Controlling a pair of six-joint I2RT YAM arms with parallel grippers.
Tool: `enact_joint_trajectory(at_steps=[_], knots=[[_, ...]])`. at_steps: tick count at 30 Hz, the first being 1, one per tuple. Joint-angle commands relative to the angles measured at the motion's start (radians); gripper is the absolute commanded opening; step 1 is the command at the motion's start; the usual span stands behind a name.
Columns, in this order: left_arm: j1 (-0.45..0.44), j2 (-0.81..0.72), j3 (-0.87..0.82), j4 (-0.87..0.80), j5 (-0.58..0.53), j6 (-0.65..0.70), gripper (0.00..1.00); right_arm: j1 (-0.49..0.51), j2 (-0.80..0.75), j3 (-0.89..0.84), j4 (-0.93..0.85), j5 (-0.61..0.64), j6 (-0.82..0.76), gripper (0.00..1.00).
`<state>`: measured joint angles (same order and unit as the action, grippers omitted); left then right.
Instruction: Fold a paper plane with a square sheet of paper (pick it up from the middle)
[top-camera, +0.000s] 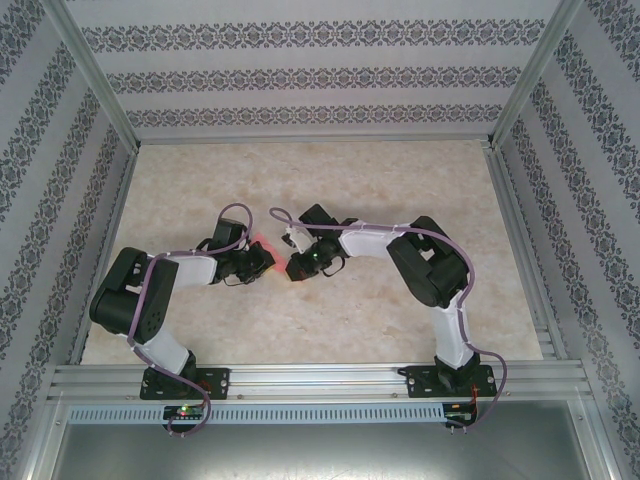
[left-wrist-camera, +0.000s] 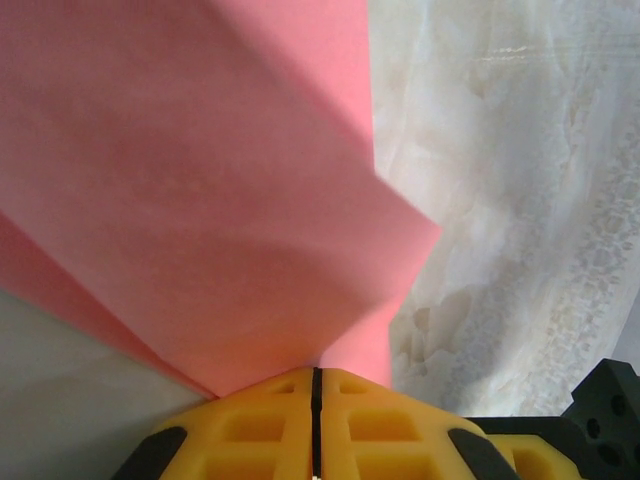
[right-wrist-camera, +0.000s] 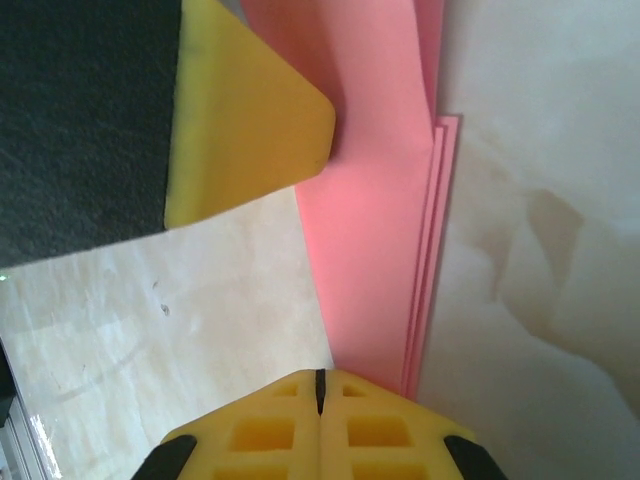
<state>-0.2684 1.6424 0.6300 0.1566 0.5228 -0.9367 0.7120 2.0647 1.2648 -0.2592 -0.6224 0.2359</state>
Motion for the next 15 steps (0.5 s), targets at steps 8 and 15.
enact_joint_trajectory(at_steps=[8,15], knots=[[0.009,0.072,0.015,-0.209,-0.129,0.042,0.09,-0.041,-0.076,-0.161,-0.104,-0.021,-0.029,0.02],[0.010,0.064,0.017,-0.184,-0.098,0.053,0.10,-0.047,-0.157,-0.183,-0.086,0.006,-0.026,0.02]])
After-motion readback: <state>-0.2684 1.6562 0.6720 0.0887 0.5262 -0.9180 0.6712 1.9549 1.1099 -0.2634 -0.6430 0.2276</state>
